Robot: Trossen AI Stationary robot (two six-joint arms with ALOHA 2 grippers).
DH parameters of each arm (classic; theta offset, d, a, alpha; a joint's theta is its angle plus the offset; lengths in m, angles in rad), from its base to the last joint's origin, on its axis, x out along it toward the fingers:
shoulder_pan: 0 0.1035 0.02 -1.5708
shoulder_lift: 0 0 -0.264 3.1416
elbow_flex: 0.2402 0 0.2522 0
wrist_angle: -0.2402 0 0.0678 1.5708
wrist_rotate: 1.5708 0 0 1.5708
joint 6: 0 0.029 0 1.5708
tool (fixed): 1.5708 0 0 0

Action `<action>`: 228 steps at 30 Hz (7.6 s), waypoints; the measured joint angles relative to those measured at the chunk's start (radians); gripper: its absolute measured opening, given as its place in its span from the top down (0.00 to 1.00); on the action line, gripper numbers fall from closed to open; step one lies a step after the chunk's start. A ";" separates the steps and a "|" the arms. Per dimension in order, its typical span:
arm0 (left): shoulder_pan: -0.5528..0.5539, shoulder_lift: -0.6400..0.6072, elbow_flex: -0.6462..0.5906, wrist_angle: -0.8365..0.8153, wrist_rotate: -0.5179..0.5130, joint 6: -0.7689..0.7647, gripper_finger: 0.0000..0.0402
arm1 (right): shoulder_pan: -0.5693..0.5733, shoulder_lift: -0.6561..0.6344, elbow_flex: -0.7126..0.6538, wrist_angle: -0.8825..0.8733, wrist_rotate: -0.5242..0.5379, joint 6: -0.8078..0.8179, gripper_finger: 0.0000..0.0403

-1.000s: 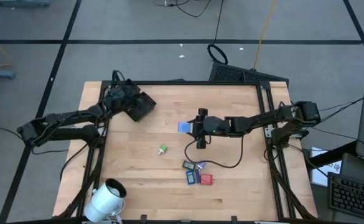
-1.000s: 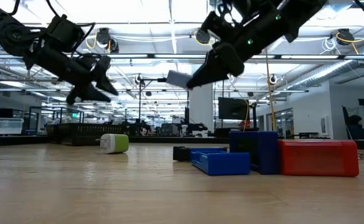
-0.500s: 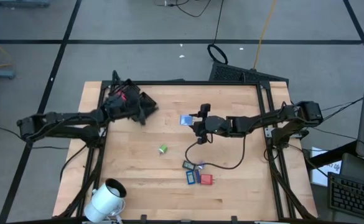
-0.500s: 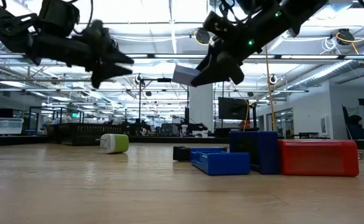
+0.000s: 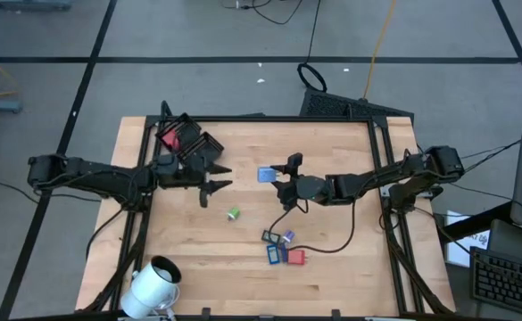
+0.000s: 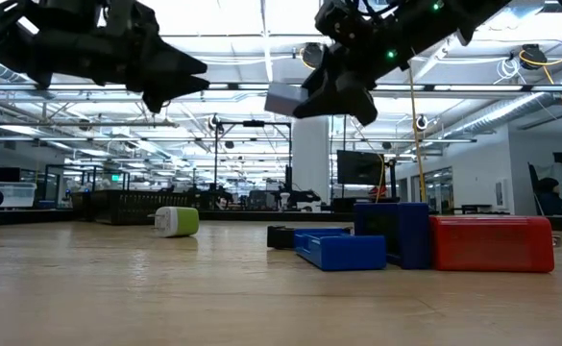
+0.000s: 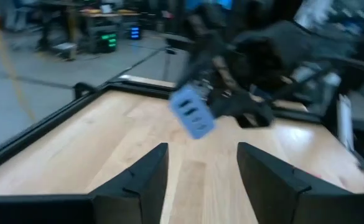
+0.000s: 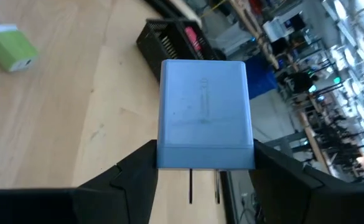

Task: Pick & Place Office items
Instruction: Put the light blue charger adapter into the top black bin

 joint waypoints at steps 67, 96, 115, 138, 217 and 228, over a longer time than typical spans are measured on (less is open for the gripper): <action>-0.025 0.432 0.366 0.037 -0.121 -0.208 0.23 | 0.019 0.002 -0.001 0.169 0.053 -0.077 0.47; -0.021 0.432 0.366 0.080 -0.079 -0.260 0.23 | 0.021 0.002 0.000 0.171 0.043 -0.074 0.47; -0.019 0.432 0.366 0.044 -0.090 -0.260 0.30 | 0.020 0.002 0.000 0.169 0.047 -0.074 0.47; -0.013 0.432 0.367 0.046 -0.086 -0.212 0.60 | 0.019 0.002 0.000 0.167 0.051 -0.071 0.47; 0.482 -0.105 -0.048 -0.631 -0.868 -0.443 0.63 | 0.018 0.001 0.000 0.131 0.014 0.268 0.24; 0.482 -0.105 -0.048 -0.647 -0.876 -0.444 0.66 | 0.018 0.001 0.000 0.131 0.014 0.267 0.24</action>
